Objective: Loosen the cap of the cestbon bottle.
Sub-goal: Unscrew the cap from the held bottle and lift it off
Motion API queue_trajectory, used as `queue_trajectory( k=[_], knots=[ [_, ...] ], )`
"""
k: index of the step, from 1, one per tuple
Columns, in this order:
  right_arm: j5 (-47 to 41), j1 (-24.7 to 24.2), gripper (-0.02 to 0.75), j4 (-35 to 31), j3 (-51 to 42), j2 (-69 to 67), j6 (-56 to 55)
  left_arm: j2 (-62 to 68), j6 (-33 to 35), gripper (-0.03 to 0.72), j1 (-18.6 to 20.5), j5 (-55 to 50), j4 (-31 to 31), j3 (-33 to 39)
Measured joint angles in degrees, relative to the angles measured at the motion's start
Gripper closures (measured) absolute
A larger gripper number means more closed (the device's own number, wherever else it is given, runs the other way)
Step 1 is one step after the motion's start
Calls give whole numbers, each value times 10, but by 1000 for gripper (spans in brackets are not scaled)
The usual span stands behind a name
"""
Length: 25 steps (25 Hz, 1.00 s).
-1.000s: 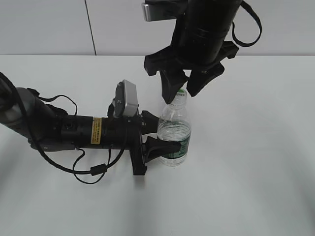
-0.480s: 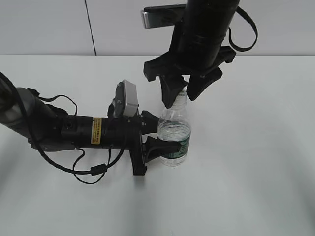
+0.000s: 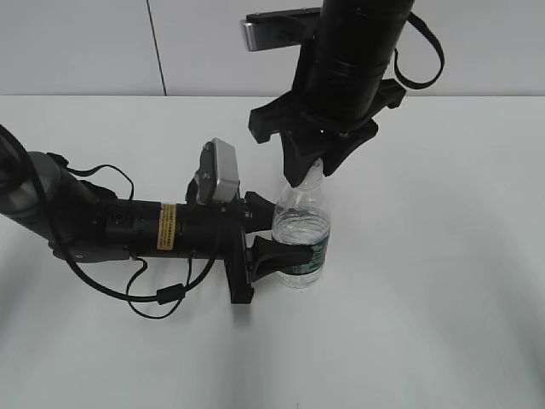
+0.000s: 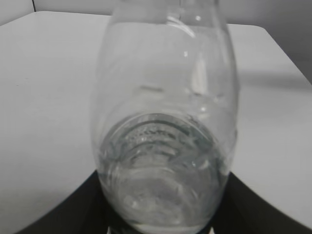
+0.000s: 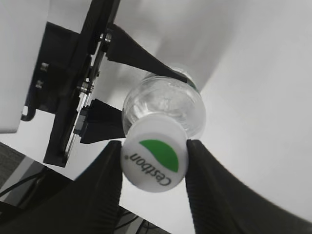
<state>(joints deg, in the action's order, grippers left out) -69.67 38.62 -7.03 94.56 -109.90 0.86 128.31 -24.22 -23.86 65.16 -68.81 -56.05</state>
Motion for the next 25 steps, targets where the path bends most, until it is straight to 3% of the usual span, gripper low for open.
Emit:
queue_trajectory(
  k=[5, 17, 25],
  knots=[
    [0, 0, 427, 0, 0, 0, 97, 0, 0, 339, 0, 0, 0, 0],
    [-1, 0, 427, 13, 1, 0, 679, 0, 2, 339, 0, 0, -3, 0],
    [2, 0, 427, 17, 3, 0, 852, 0, 2, 339, 0, -1, -3, 0]
  ],
)
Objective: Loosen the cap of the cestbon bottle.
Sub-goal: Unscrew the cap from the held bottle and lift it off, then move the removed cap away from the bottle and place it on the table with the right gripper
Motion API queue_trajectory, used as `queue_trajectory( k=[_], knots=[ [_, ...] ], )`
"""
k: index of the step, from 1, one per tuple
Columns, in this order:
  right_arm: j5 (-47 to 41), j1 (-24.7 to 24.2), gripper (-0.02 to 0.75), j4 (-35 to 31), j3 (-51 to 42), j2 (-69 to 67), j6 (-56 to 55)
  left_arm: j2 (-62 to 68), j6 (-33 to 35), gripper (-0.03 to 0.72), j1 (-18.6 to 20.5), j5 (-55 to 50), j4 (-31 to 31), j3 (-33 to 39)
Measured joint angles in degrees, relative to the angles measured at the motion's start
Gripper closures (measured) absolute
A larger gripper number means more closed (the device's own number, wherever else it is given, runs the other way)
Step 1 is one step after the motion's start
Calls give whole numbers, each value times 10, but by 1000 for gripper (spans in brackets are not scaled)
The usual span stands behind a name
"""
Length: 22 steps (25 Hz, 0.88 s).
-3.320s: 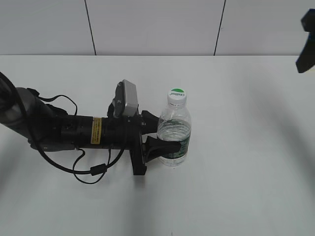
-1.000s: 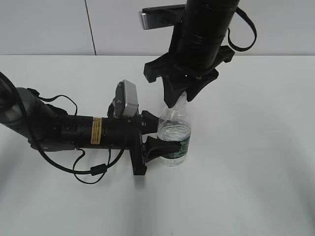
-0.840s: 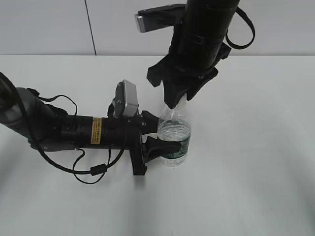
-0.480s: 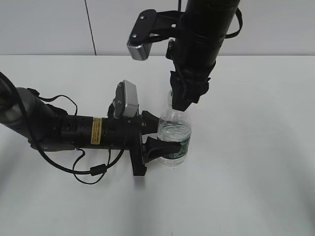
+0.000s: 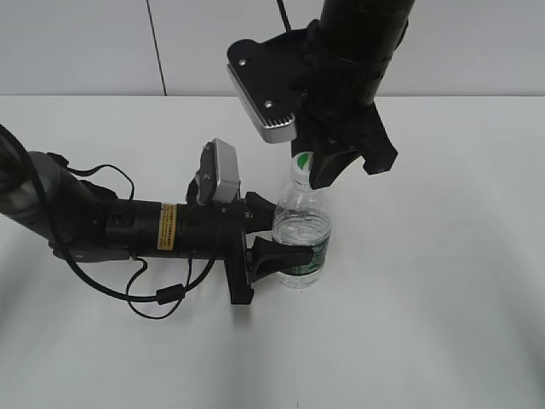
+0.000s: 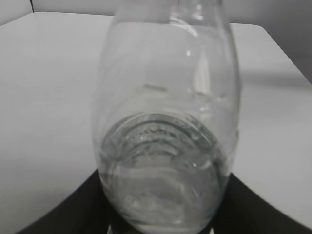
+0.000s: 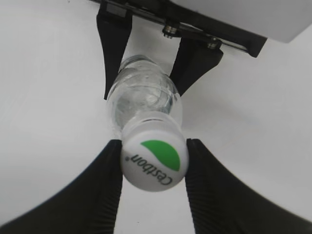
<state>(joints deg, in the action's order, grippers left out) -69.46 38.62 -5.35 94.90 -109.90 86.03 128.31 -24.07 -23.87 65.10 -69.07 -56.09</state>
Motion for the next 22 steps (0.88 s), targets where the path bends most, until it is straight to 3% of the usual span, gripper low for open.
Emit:
queue_trajectory(
  k=[16, 19, 22],
  knots=[
    [-7, 1, 433, -25, 81, 3, 6, 0, -2, 340, 0, 0, 1, 0],
    [-7, 1, 433, -26, 81, 11, -108, 0, -2, 340, 0, -1, 1, 0],
    [-7, 1, 433, -27, 82, 19, -338, 0, -2, 340, 0, -1, 1, 0]
  ],
)
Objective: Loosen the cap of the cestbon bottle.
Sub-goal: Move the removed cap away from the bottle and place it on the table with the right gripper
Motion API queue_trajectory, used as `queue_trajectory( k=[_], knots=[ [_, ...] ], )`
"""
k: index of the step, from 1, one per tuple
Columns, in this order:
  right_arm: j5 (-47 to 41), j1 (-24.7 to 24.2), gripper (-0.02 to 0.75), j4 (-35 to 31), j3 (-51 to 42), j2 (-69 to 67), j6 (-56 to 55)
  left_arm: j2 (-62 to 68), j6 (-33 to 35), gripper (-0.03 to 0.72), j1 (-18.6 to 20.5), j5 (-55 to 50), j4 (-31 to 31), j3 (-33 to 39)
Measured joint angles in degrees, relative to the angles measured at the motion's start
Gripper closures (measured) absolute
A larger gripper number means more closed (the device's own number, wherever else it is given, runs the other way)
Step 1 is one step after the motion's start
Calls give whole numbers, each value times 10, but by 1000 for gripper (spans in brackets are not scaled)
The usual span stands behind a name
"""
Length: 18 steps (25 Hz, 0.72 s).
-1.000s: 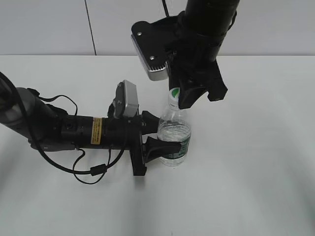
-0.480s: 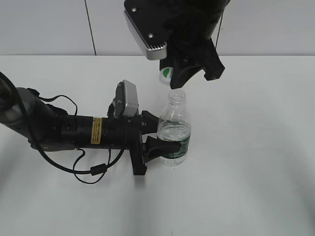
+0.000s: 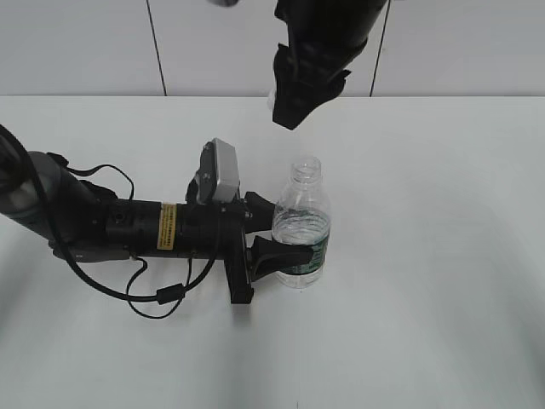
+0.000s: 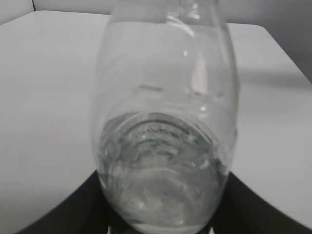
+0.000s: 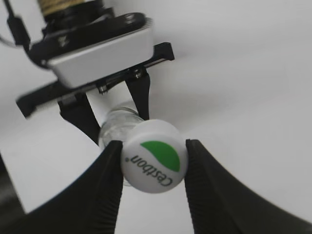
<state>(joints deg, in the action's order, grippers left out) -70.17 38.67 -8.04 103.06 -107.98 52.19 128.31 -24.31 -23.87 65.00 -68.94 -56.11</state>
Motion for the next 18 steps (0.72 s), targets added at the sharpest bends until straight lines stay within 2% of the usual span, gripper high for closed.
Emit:
queue_trajectory(
  k=[4, 7, 13, 18],
  knots=[
    [0, 0, 433, 0, 1, 2, -313, 0, 0, 340, 0, 0, 0, 0],
    [0, 0, 433, 0, 1, 2, -450, 0, 0, 340, 0, 0, 0, 0],
    [0, -5, 433, 23, -6, 23, -518, 0, 0, 340, 0, 0, 0, 0],
    [0, -43, 435, 48, -73, 68, -536, 0, 0, 340, 0, 0, 0, 0]
  ],
)
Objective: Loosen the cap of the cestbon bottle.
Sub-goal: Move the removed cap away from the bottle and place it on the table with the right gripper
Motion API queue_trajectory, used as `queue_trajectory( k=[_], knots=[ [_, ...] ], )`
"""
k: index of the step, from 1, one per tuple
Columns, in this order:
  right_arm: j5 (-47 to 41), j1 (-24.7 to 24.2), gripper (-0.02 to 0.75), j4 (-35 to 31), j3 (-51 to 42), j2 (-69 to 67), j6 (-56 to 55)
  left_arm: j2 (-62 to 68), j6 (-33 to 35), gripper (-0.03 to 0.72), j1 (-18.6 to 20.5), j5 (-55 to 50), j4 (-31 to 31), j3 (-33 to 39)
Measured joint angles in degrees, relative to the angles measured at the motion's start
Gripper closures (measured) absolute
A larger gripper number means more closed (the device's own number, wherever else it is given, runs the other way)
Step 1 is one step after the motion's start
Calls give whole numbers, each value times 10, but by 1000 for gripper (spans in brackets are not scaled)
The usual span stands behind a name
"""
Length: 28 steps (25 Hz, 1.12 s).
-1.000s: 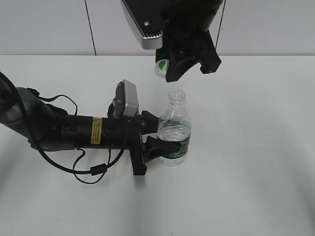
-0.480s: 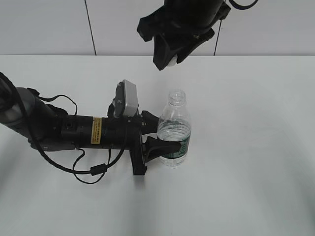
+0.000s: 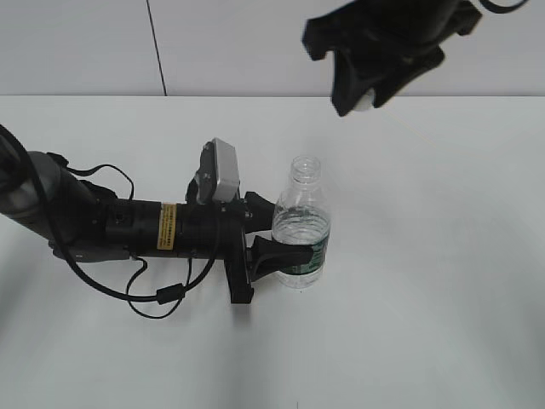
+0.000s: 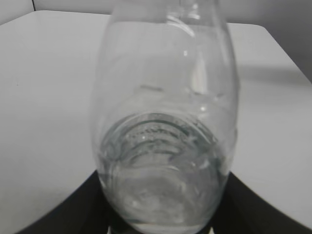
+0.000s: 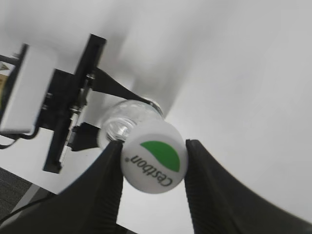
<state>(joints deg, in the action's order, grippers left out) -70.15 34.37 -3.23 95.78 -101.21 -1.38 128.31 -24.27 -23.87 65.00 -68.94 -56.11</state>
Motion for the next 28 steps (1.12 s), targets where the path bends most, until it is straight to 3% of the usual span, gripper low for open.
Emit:
queue_trajectory(
  k=[4, 9, 17, 22, 28],
  knots=[
    [8, -59, 435, 4, -102, 49, -1, 0, 0, 340, 0, 0, 0, 0],
    [81, -121, 435, 9, -238, 89, -1, 0, 0, 340, 0, 1, 0, 0],
    [243, -126, 435, -24, -366, 70, -2, 0, 0, 341, 0, 1, 0, 0],
    [314, -126, 435, -21, -374, 11, -4, 0, 0, 341, 0, 1, 0, 0],
    [340, -126, 435, -18, -375, -65, -22, 0, 0, 341, 0, 1, 0, 0]
  ],
)
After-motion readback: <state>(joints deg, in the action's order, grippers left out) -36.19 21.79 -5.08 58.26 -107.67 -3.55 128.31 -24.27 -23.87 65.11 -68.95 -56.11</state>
